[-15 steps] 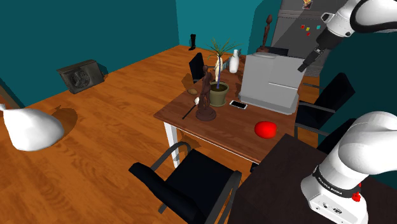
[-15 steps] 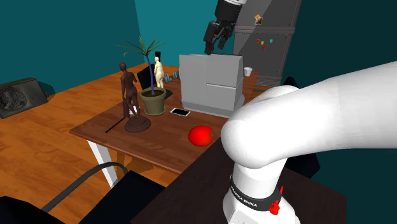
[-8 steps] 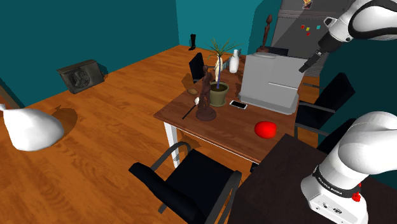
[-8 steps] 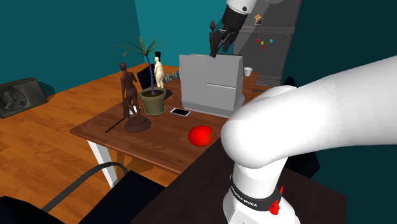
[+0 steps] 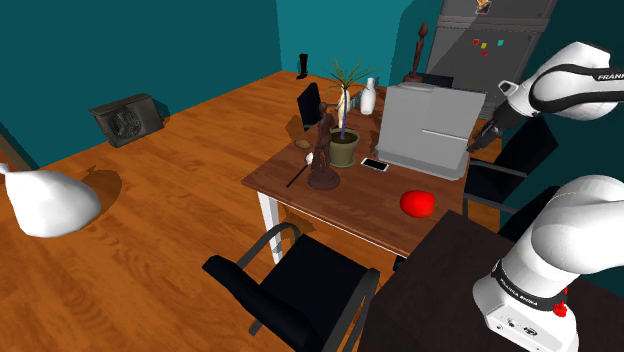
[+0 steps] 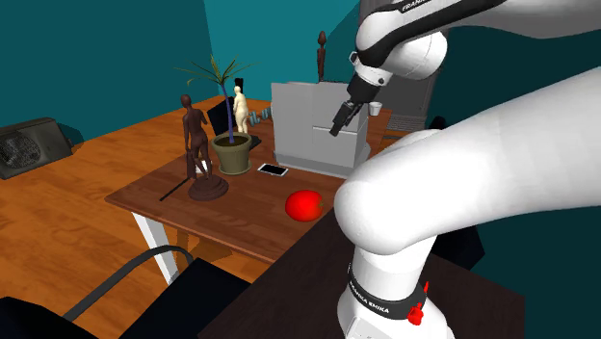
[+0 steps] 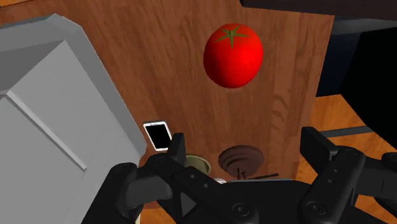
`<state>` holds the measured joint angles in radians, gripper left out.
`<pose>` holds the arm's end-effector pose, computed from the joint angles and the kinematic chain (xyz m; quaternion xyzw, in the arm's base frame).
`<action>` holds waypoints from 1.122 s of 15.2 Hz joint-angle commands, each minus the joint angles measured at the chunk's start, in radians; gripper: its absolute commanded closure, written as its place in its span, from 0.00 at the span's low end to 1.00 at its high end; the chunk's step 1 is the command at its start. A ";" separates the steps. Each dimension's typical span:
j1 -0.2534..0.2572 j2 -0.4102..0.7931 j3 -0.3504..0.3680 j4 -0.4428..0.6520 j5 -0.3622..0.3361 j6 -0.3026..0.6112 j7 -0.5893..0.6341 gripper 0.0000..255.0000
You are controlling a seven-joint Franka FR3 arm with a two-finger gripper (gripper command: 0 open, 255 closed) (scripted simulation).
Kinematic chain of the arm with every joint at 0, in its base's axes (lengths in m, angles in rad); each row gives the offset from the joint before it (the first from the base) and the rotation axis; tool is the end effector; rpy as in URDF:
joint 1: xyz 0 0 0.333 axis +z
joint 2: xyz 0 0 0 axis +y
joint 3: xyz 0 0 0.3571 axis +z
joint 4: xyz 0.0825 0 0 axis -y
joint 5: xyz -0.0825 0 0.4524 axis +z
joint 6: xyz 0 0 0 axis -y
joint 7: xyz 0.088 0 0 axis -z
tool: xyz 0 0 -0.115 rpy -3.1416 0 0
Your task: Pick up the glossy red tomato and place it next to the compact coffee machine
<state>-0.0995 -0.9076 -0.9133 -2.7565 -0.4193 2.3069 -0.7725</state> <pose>0.2357 -0.3167 0.3939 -0.9735 -0.0809 -0.2131 0.0192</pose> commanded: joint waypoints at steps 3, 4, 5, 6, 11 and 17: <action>-0.229 -0.227 -0.263 -0.243 -0.014 0.167 -0.211 0.00; -0.221 -0.202 -0.324 -0.251 -0.007 0.207 -0.269 0.00; -0.206 -0.176 -0.388 -0.256 0.005 0.247 -0.332 0.00; -0.183 -0.150 -0.453 -0.258 0.023 0.287 -0.397 0.00; 0.034 -0.089 -0.817 -0.216 0.147 0.449 -0.735 0.00; 0.250 0.159 -1.076 -0.261 0.211 0.534 -0.908 0.00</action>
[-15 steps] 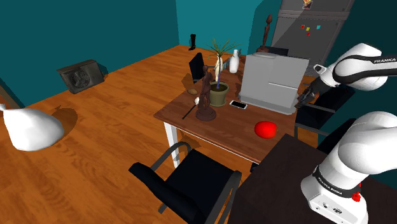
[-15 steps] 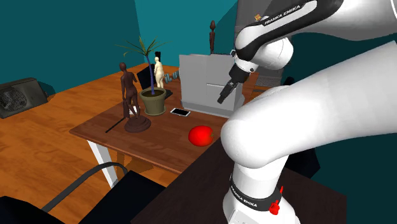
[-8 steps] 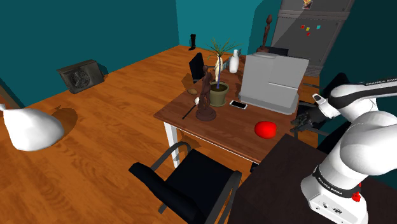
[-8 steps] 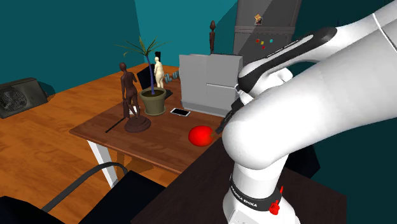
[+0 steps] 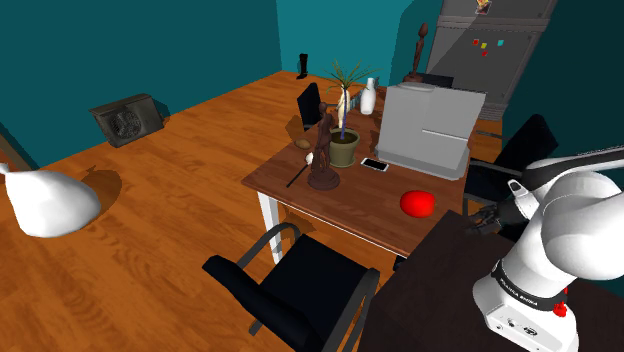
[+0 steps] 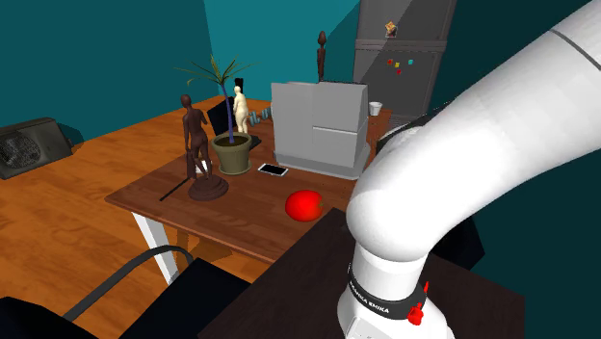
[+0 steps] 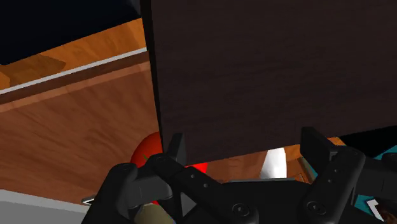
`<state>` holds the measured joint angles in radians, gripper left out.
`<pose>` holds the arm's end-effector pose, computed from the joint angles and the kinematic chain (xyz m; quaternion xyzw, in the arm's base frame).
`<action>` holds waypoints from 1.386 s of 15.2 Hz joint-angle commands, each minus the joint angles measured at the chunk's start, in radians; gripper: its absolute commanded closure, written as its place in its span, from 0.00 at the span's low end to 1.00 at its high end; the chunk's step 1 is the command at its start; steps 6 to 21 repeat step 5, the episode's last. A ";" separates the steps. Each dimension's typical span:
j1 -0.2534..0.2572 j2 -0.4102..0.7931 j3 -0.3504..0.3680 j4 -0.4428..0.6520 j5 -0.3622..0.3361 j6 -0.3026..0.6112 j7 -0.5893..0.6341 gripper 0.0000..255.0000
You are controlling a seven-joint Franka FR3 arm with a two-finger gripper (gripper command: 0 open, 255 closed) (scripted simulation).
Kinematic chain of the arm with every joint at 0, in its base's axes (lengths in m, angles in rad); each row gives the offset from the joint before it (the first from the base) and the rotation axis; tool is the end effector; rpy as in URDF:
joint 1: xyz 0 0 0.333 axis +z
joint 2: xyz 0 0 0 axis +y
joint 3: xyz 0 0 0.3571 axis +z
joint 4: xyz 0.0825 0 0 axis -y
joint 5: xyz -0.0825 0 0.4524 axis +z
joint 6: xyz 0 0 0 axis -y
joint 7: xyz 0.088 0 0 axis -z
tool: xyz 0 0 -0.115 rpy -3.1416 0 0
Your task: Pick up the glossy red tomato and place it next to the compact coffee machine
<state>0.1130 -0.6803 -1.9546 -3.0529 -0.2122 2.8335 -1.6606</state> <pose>0.0950 -0.2399 0.1075 -0.9330 -0.0500 -0.3290 0.1372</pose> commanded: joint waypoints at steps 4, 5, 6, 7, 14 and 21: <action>0.139 -0.351 -0.218 0.185 -0.001 0.018 -0.143 0.00; 0.150 -0.416 -0.237 0.224 0.023 0.011 -0.188 0.00; 0.150 -0.416 -0.237 0.224 0.023 0.011 -0.188 0.00; 0.150 -0.416 -0.237 0.224 0.023 0.011 -0.188 0.00; 0.150 -0.416 -0.237 0.224 0.023 0.011 -0.188 0.00; 0.150 -0.416 -0.237 0.224 0.023 0.011 -0.188 0.00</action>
